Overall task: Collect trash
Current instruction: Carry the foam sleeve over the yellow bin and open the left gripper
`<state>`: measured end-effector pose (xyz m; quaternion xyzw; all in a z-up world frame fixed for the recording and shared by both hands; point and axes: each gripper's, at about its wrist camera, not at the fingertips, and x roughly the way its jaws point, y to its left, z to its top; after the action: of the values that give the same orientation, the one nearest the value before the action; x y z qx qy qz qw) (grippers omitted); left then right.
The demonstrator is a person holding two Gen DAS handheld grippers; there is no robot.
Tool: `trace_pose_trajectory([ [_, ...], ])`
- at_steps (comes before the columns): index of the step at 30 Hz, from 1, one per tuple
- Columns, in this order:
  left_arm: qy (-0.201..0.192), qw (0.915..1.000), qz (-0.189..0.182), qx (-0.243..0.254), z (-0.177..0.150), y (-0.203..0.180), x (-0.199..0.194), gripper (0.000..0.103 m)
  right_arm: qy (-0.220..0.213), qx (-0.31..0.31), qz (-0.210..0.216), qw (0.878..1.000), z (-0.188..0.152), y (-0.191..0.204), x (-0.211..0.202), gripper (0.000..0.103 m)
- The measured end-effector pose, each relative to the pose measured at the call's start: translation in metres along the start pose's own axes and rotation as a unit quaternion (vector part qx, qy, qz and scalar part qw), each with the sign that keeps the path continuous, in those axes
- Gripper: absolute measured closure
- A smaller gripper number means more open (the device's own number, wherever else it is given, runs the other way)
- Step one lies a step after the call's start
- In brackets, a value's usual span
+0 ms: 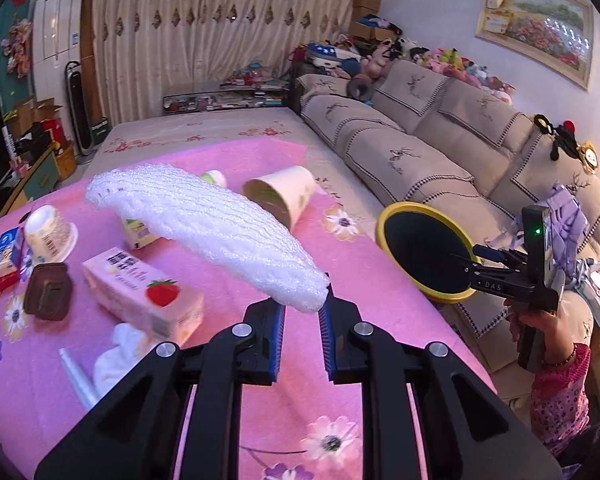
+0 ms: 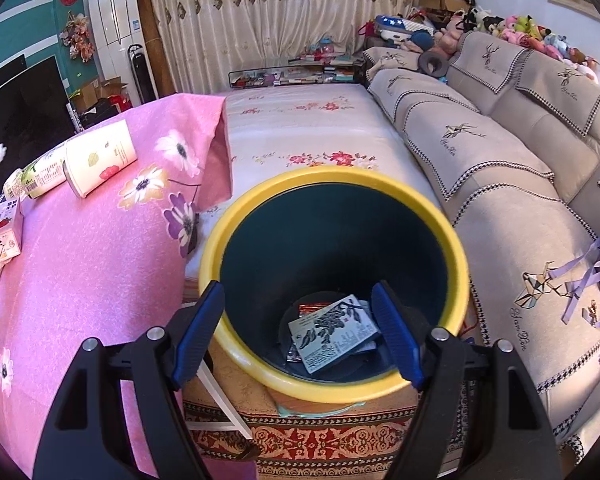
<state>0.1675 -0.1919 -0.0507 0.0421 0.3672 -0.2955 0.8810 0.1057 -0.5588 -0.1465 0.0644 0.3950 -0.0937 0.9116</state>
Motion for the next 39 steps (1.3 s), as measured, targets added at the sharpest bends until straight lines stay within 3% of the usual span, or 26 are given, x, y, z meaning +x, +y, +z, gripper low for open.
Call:
trace_pose_trajectory([
  [9, 0.037, 0.9944, -0.084, 0.053, 0.028, -0.087, 0.063, 0.087, -0.022, 0.022, -0.025, 0.999, -0.01, -0.043, -0.031, 0.031],
  [16, 0.086, 0.9809, -0.147, 0.094, 0.042, -0.157, 0.129, 0.087, -0.031, 0.047, -0.037, 0.998, -0.019, -0.074, -0.043, 0.031],
  [22, 0.128, 0.968, -0.18, 0.119, 0.051, -0.208, 0.19, 0.087, -0.033, 0.064, -0.047, 0.996, -0.027, -0.093, -0.047, 0.031],
  [28, 0.163, 0.9596, -0.183, 0.138, 0.048, -0.241, 0.237, 0.086, -0.035, 0.079, -0.064, 0.994, -0.034, -0.112, -0.054, 0.031],
  [30, 0.173, 0.9585, -0.18, 0.137, 0.045, -0.245, 0.251, 0.082, -0.035, 0.082, -0.067, 0.994, -0.036, -0.116, -0.055, 0.031],
  [32, 0.178, 0.9594, -0.174, 0.134, 0.044, -0.246, 0.261, 0.068, -0.035, 0.086, -0.07, 0.993, -0.037, -0.12, -0.057, 0.031],
  [34, 0.171, 0.9618, -0.166, 0.134, 0.044, -0.247, 0.266, 0.042, -0.035, 0.088, -0.071, 0.993, -0.038, -0.121, -0.058, 0.031],
  [39, 0.15, 0.9676, -0.165, 0.119, 0.05, -0.229, 0.24, 0.036, -0.036, 0.092, -0.068, 0.993, -0.039, -0.12, -0.06, 0.031],
])
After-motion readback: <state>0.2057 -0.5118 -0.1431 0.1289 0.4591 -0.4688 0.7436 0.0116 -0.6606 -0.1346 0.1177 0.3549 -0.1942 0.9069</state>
